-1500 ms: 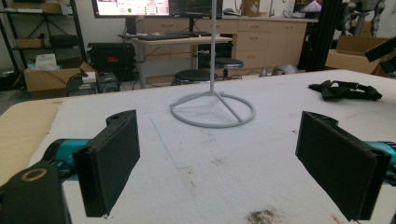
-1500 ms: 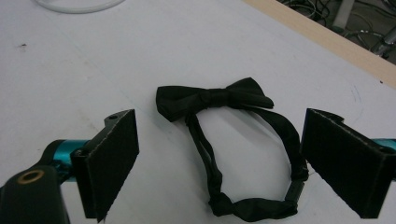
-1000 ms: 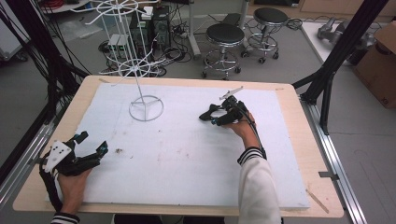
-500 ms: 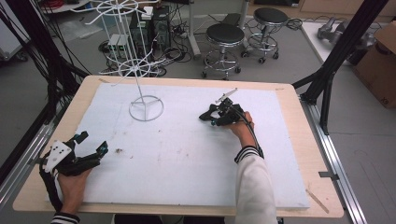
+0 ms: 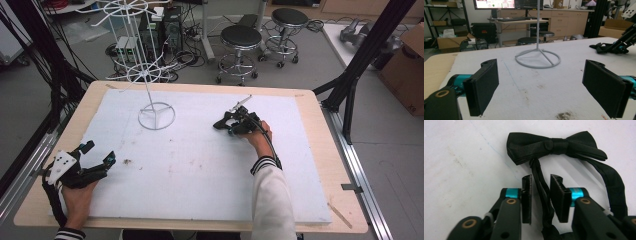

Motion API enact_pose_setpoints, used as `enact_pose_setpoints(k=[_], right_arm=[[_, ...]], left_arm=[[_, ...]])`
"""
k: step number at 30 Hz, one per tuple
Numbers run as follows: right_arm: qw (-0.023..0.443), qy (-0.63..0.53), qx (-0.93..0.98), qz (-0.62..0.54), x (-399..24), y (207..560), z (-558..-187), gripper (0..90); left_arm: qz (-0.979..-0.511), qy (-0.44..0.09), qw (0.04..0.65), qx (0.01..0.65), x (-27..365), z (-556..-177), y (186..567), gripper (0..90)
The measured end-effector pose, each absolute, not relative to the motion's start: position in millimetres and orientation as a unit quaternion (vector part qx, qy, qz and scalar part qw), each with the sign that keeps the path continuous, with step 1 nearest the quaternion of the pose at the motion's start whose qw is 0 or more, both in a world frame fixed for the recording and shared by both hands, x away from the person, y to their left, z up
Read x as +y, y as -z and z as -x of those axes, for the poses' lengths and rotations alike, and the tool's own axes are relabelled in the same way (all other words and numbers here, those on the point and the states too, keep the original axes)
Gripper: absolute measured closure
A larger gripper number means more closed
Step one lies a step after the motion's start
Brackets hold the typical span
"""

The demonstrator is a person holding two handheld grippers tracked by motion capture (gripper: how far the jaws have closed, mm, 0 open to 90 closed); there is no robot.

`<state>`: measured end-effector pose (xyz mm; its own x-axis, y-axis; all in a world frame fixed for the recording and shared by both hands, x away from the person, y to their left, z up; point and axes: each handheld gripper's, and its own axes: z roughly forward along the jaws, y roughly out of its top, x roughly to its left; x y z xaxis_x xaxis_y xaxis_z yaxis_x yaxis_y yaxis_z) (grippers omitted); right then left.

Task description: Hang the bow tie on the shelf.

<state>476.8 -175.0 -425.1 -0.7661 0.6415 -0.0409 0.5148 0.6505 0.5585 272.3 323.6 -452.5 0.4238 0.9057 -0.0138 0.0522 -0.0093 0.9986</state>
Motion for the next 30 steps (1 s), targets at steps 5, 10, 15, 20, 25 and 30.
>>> enact_pose_setpoints(k=[5,10,15,20,25,30], right_arm=[[0.114,-0.266,0.903,-0.319,-174,425,-477,83.7],[0.115,-0.260,0.903,-0.322,-172,424,-476,87.3],[0.116,-0.263,0.901,-0.325,-173,423,-476,87.6],[0.117,-0.283,0.890,-0.337,-174,418,-475,87.8],[0.127,-0.317,0.876,-0.341,-176,409,-471,87.8],[0.125,-0.358,0.858,-0.346,-177,401,-468,87.8]], left_arm=[[-0.609,-0.365,0.584,0.394,324,-272,452,14.1],[-0.609,-0.365,0.584,0.393,324,-272,452,14.1],[-0.609,-0.365,0.584,0.394,324,-272,453,14.1],[-0.609,-0.366,0.584,0.393,324,-272,452,14.1],[-0.609,-0.365,0.584,0.393,323,-272,452,14.1],[-0.610,-0.366,0.583,0.392,324,-272,452,14.1]])
